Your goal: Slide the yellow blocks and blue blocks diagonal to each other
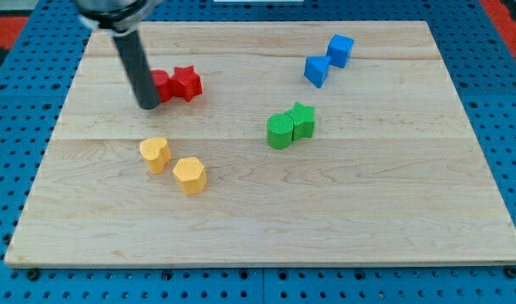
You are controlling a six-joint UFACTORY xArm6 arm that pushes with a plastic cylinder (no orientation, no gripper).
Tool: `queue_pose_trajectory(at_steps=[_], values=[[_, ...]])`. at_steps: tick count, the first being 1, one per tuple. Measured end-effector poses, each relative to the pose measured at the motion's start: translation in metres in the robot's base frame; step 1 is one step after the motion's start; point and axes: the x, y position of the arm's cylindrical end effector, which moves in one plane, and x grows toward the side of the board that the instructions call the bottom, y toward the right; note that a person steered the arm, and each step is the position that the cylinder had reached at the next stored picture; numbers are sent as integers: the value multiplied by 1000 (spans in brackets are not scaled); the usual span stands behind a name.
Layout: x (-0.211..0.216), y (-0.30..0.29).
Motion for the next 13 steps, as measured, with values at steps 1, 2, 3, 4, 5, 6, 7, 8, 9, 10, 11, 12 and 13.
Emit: queue_pose_trajectory(at_steps=[1, 2, 3, 4, 5, 6, 7, 8, 9, 10, 11, 12, 13], values=[[-3, 11], [6, -38], [55, -24], [96, 14], [98, 23], [98, 25], [98, 25], [36, 54], [12, 144], [-3, 165], [-36, 207], [-40, 232], [-49, 264]])
